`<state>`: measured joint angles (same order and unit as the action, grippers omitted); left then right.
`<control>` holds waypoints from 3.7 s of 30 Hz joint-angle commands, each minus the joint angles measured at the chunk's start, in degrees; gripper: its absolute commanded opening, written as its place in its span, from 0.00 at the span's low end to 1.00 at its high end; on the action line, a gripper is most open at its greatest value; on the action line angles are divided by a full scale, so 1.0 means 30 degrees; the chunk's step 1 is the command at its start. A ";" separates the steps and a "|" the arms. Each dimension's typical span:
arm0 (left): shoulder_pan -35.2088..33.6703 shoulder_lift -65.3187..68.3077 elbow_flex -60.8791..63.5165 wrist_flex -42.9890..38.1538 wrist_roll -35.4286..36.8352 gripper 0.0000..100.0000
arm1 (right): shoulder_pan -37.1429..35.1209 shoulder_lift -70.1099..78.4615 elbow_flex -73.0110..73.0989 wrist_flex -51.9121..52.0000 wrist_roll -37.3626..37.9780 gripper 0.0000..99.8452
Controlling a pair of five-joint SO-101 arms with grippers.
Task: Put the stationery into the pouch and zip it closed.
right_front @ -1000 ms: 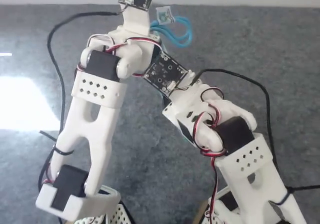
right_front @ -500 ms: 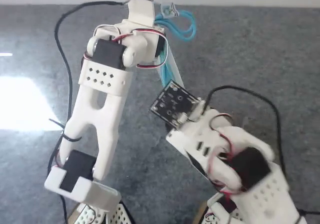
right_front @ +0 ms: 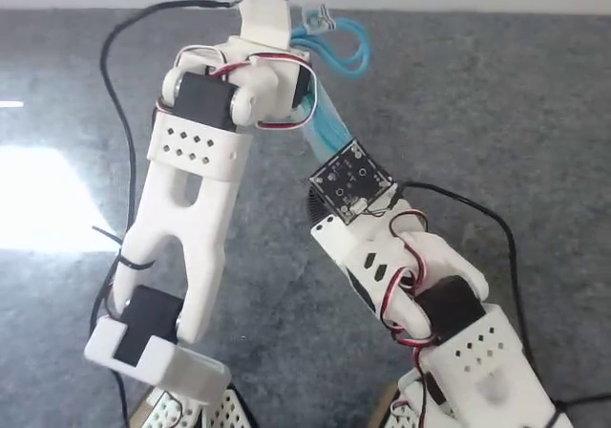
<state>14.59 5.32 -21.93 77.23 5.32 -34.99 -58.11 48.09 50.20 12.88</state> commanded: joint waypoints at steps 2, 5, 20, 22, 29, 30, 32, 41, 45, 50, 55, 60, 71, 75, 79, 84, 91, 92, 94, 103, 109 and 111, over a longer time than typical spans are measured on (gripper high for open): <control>0.0322 0.1495 0.0249 0.0674 -0.0322 0.01 | 0.0630 -0.1128 -0.1963 0.2476 0.0440 0.23; 0.0322 0.1495 0.0249 0.0674 -0.0322 0.01 | 0.0601 -0.2007 -0.2872 0.4264 0.0440 0.25; 0.0322 0.1524 0.0278 0.0674 -0.0322 0.01 | -0.0982 -0.0982 -0.2784 0.3150 0.0234 0.27; 0.0322 0.1524 0.0278 0.0674 -0.0322 0.01 | -0.1597 -0.0982 -0.2784 0.3267 -0.0059 0.28; 0.0322 0.1524 0.0278 0.0674 -0.0322 0.01 | -0.1656 -0.0190 -0.2755 0.1919 -0.0205 0.28; 0.0322 0.1524 0.0278 0.0674 -0.0322 0.01 | -0.1656 0.0220 -0.2755 0.1626 -0.0205 0.28; 0.0322 0.1524 0.0278 0.0703 -0.0322 0.01 | -0.1568 0.1333 -0.2755 0.0864 -0.0205 0.28; 0.0322 0.1524 0.0484 0.0645 -0.0322 0.01 | -0.0425 0.3678 -0.2872 -0.0630 -0.0088 0.20; 0.0322 0.1524 0.0601 0.0440 -0.0322 0.01 | 0.0308 0.1714 -0.2755 -0.0542 -0.0234 0.09; 0.0322 0.1524 0.0601 0.0410 -0.0322 0.01 | 0.0601 -0.0073 -0.2755 0.0132 -0.0234 0.04; 0.0322 0.1524 0.0601 0.0498 -0.0293 0.01 | 0.0542 -0.0044 -0.2725 0.0103 -0.0234 0.00; 0.0381 0.1524 0.1011 0.0381 -0.0264 0.01 | 0.0513 -0.0044 -0.2725 0.0190 -0.0264 0.01; 0.0381 0.1524 0.1040 0.0352 -0.0293 0.01 | -0.1421 -0.0132 -0.3253 0.2300 -0.0527 0.26; 0.0410 0.1524 0.1040 0.0352 -0.0264 0.01 | -0.0806 0.0278 -0.3018 0.1158 -0.0498 0.25; 0.0440 0.1524 0.1099 0.0352 -0.0264 0.01 | 0.0132 0.1861 -0.3018 0.0425 -0.0469 0.24; 0.0352 0.1524 0.1099 0.0352 -0.0293 0.01 | 0.0542 0.1245 -0.4015 0.2330 -0.0440 0.24; 0.0410 0.1524 0.1070 0.0352 -0.0293 0.01 | 0.1187 -0.0689 -0.5509 0.4850 -0.0410 0.24; 0.0410 0.1524 0.1070 0.0352 -0.0293 0.01 | 0.1158 -0.0689 -0.5509 0.4967 -0.0293 0.24; 0.0410 0.1524 0.1099 0.0352 -0.0293 0.01 | 0.1040 -0.0806 -0.5568 0.5289 -0.0205 0.24; 0.0440 0.1524 0.1128 0.0117 -0.0293 0.01 | -0.0542 -0.0630 -0.4864 0.4410 -0.0381 0.25; 0.0410 0.1524 0.1128 0.0117 -0.0293 0.01 | -0.2066 -0.0601 -0.3692 0.3121 -0.0234 0.28; 0.0410 0.1524 0.1128 0.0147 -0.0293 0.01 | -0.1949 -0.0571 -0.3341 0.2535 -0.0205 0.28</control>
<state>14.68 5.67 -21.85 77.41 5.23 -40.62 -59.52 37.89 60.84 11.65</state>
